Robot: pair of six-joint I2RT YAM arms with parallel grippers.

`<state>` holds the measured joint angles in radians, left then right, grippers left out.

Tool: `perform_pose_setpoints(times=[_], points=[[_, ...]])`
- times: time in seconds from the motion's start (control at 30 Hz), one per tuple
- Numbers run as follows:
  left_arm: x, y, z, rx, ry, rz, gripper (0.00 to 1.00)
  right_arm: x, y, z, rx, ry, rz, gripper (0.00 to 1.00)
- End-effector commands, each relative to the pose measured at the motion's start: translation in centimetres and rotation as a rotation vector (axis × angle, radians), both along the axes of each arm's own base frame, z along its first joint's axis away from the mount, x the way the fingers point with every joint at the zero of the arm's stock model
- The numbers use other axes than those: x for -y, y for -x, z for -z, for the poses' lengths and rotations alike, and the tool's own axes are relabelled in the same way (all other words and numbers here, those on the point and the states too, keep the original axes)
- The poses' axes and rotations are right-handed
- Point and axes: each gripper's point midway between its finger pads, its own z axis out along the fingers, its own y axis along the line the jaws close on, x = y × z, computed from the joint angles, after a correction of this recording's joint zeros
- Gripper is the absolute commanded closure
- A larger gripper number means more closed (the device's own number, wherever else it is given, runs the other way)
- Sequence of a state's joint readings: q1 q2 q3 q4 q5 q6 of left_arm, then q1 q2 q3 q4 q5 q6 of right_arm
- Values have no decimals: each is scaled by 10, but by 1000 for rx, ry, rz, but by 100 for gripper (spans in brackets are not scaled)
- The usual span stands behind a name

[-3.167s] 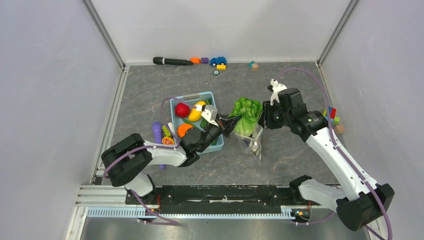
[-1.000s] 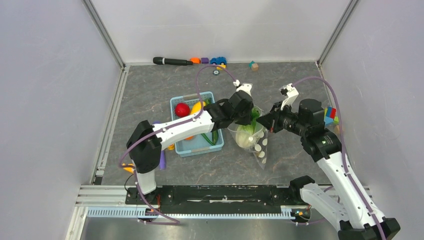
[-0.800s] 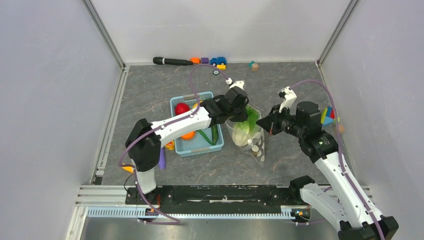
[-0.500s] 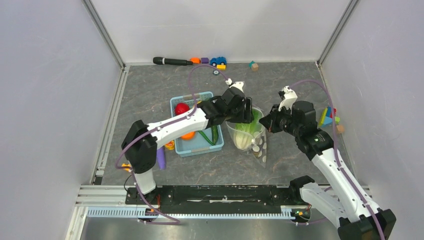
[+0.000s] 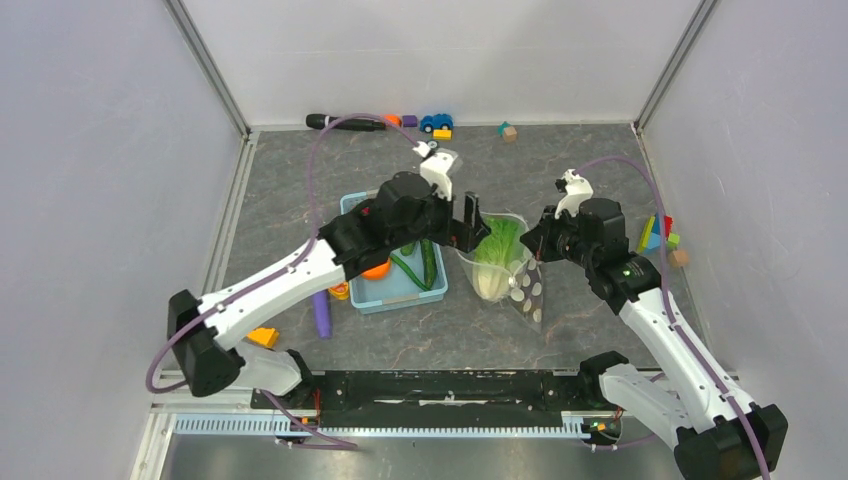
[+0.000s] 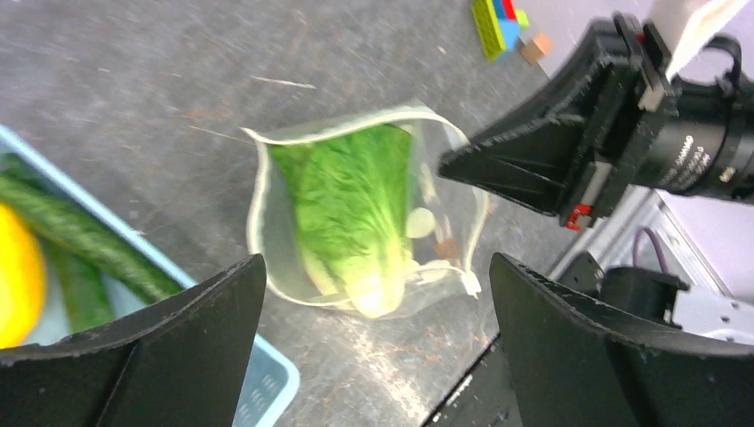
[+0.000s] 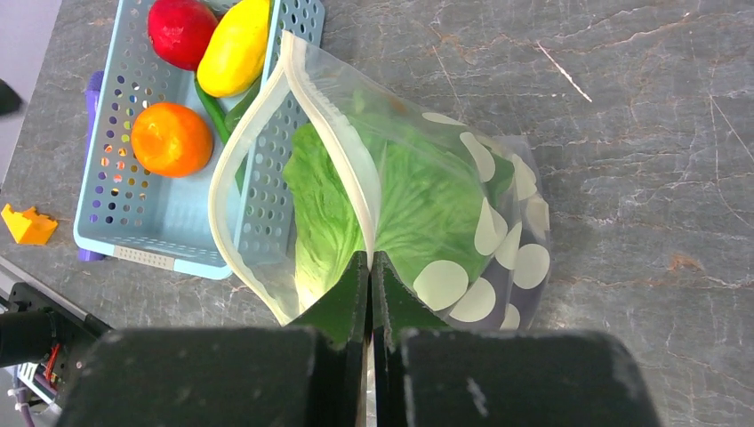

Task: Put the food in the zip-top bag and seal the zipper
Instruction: Place the fake vegetable in the zipper food storage bag, then adjust the zipper food storage bag at the center of the board.

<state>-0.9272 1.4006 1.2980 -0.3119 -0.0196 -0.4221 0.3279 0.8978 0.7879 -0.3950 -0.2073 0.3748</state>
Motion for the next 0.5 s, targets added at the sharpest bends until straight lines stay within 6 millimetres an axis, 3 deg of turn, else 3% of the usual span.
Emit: perform_pose_setpoints(times=[0.0,0.1,0.3,0.4,0.47], points=[[-51,-27,-2,40,-56,-178,0,-2,-12,-35,130,1,-22,100],[-56,-34,18,-107,16,-164,0,-4,-10,-37,137,-1,-41,100],[-25,-38,64,-266,-9,-63,0,-6,-8,-37,139,-3,-61,100],[-12,-39,82,-328,-22,-28,6,-7,-7,-39,146,-4,-64,100],[-3,-37,93,-365,-18,6,18,-5,-8,-38,148,0,-56,100]])
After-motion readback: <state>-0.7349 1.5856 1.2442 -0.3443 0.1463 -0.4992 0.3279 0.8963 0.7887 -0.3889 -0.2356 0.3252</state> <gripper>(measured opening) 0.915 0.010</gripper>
